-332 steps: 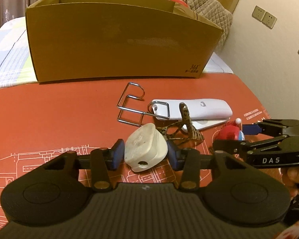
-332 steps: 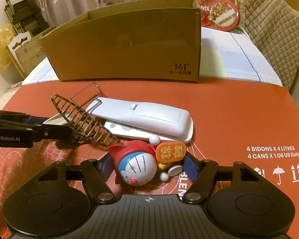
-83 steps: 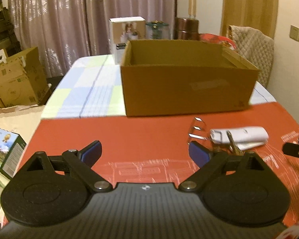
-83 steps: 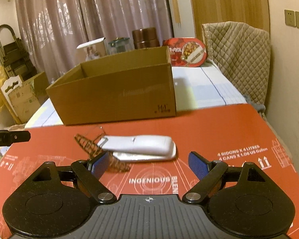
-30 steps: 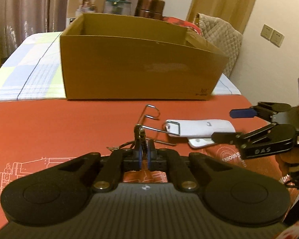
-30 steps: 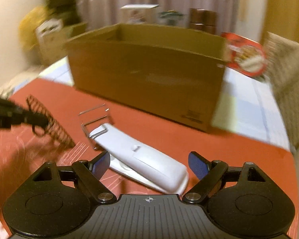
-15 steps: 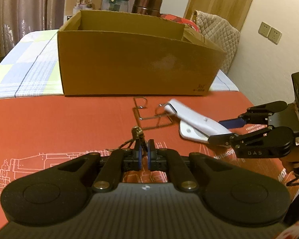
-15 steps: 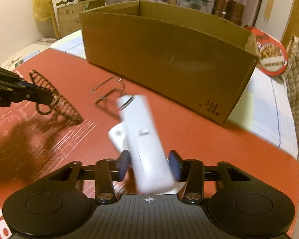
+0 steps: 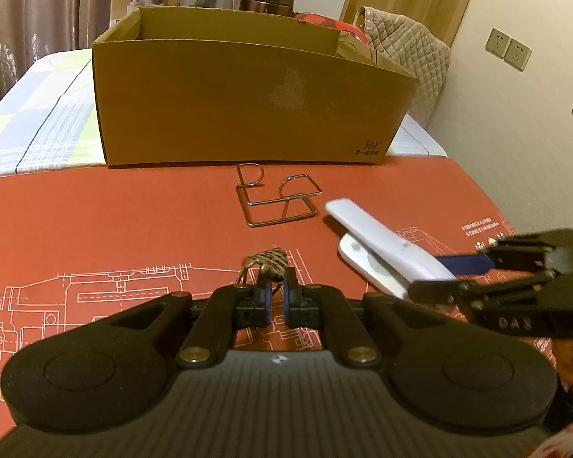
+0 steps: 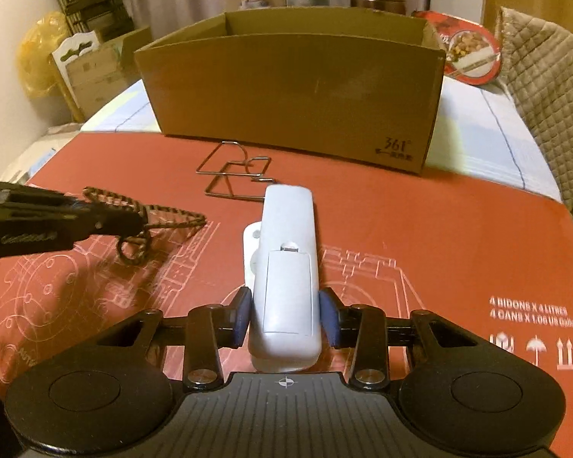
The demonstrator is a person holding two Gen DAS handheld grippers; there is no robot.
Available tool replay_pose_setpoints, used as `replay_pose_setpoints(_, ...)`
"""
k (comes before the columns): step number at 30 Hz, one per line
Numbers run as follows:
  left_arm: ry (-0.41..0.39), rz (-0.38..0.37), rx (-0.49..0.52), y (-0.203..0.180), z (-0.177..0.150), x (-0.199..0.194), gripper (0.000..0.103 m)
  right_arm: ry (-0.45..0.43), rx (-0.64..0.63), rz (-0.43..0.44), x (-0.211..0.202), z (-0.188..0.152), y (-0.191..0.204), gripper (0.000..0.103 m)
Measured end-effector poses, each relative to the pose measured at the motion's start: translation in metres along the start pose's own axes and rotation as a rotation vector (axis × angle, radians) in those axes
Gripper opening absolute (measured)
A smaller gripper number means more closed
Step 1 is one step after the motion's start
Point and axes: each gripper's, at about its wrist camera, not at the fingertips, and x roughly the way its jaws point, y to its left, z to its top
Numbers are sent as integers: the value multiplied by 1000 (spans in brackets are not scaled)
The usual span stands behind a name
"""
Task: Organize rigid objects
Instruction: 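Lift the cord with the left tool while the right tool lifts the white device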
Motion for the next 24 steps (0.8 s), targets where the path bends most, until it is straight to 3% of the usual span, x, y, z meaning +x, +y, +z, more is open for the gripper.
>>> replay_pose_setpoints(7,0,2,5,0,-1,0,4,-3,-87,-40,-1,-15,20,35)
replay_pose_setpoints(24,10,10,4,0,-3,1,8,-24,-113,-51,2,-25,45,37)
